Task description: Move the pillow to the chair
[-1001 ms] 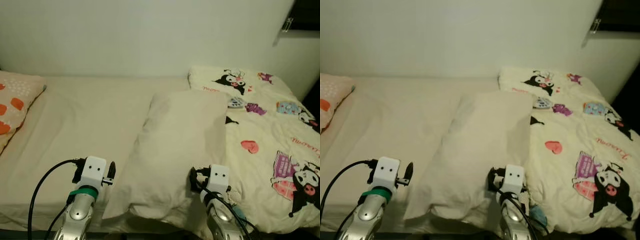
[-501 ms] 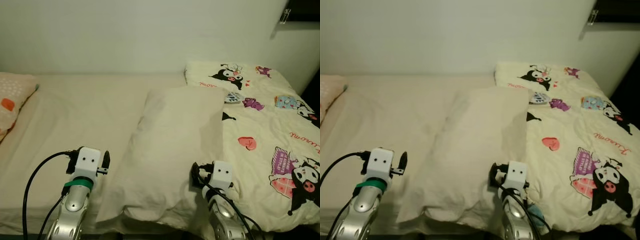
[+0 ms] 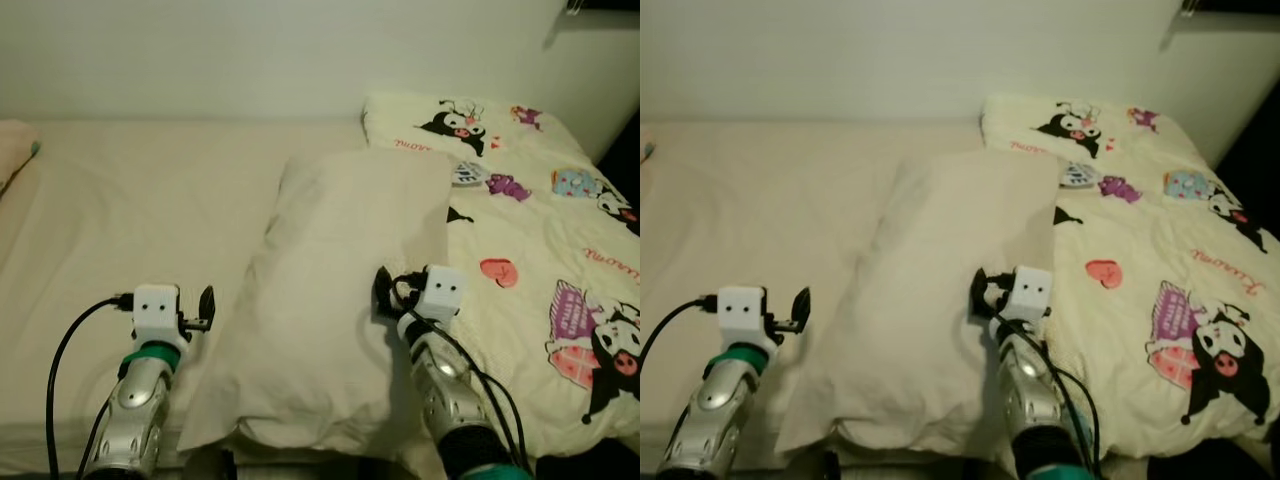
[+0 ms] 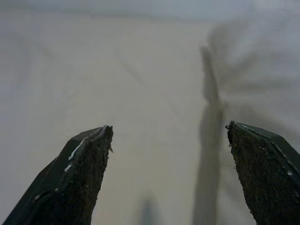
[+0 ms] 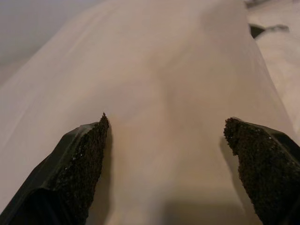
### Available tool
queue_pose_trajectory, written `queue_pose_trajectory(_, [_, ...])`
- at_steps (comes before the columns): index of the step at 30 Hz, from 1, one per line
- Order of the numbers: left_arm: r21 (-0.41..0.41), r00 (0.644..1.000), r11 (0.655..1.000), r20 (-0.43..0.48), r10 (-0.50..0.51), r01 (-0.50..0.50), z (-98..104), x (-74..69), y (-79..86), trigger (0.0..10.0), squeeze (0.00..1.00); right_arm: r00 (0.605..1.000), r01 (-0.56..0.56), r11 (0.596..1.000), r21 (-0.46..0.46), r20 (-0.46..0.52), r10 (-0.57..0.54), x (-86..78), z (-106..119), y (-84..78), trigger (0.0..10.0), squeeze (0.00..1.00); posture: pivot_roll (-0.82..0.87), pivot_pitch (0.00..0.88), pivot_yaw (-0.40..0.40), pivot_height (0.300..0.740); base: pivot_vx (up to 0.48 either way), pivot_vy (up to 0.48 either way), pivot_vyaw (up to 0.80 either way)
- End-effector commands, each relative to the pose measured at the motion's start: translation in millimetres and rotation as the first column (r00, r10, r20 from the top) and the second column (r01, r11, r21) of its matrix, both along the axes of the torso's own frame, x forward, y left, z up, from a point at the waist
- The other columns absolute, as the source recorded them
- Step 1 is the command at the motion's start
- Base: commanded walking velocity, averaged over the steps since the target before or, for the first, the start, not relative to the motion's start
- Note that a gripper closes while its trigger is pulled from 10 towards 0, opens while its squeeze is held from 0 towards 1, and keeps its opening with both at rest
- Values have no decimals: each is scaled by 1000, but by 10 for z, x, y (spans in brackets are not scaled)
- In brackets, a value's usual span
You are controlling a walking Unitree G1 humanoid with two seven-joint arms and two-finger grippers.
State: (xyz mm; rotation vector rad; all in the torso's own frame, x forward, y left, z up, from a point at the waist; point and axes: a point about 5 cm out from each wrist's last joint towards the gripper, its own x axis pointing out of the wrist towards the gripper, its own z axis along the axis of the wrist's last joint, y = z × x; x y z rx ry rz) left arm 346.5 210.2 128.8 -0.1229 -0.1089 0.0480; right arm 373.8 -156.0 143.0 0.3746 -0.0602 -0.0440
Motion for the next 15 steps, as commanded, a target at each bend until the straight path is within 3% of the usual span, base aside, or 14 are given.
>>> queue_pose_trajectory(1, [-59, 1000, 998, -21, -8, 7, -94, -18, 48, 10000, 1000, 998, -22, 996, 83, -57, 27, -12, -109, -33, 10000, 0, -61, 224, 25, 602, 0, 0, 0])
queue_pose_trajectory(3, [-94, 999, 995, -31, -32, 29, -121, -2, 57, 10000, 1000, 998, -48, 991, 128, -33, 52, -17, -89, -57, 10000, 0, -87, 246, 34, 602, 0, 0, 0])
queue_pose_trajectory(4, [-116, 998, 992, -41, -44, 39, -149, 0, 62, 10000, 1000, 998, -56, 990, 130, -32, 61, -28, -101, -74, 10000, 1000, -100, 257, 37, 602, 0, 0, 0])
queue_pose_trajectory(8, [-208, 995, 976, -57, -76, 63, -195, 21, 73, 10000, 1000, 996, -76, 980, 183, -27, 82, -57, -140, -105, 10000, 1000, -111, 274, 41, 602, 0, 0, 0])
queue_pose_trajectory(10, [-263, 993, 960, -51, -110, 93, -192, 42, 50, 10000, 1000, 997, -69, 962, 265, -7, 74, -79, -151, -156, 10000, 1000, -117, 285, 55, 602, 0, 0, 0])
queue_pose_trajectory(15, [-317, 982, 934, -37, -185, 164, -206, 88, -4, 10000, 1000, 997, -64, 920, 387, 53, 47, -83, -97, -278, 10000, 1000, -141, 298, 78, 602, 0, 0, 0])
